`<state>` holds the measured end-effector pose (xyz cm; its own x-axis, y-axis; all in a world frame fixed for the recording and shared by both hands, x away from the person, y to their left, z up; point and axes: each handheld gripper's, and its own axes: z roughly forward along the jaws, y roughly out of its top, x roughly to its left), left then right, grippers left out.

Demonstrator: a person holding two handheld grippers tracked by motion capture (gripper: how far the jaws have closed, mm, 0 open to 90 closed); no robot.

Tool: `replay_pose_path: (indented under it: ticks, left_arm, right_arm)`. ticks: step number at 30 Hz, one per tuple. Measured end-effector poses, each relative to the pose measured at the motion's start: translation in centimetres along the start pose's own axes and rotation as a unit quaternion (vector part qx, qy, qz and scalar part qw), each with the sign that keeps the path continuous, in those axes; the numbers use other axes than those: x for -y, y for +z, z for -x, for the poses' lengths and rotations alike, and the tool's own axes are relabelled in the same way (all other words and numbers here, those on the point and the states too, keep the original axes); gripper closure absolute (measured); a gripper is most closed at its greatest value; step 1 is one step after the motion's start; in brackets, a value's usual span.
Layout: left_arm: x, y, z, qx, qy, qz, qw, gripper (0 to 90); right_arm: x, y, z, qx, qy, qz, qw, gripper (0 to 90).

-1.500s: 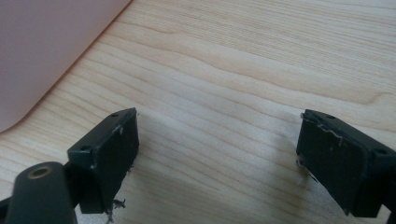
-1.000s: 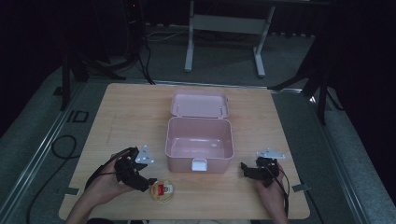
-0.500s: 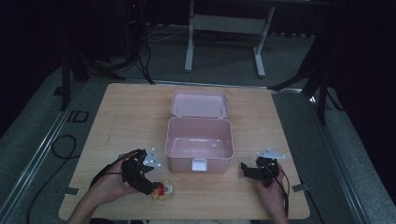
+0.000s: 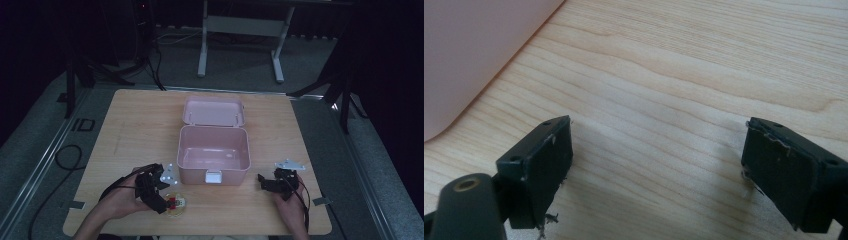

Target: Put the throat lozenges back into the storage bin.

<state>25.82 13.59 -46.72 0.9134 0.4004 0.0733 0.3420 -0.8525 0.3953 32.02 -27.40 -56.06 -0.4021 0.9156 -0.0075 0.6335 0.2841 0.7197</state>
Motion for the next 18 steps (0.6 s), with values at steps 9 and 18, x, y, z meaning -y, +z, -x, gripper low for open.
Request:
replay_pose_path:
  ticks: [9,18]
  left_arm:
    - [-0.8,0.8,0.5,0.016,0.023,-0.022,0.9994,22.2]
    - [-1.2,1.8,0.6,0.030,0.035,-0.050,0.9977,19.0]
  right_arm:
    - [0.0,0.0,0.0,0.000,0.000,0.000,1.0000,12.8]
    - [0.0,0.0,0.0,0.000,0.000,0.000,1.0000,12.8]
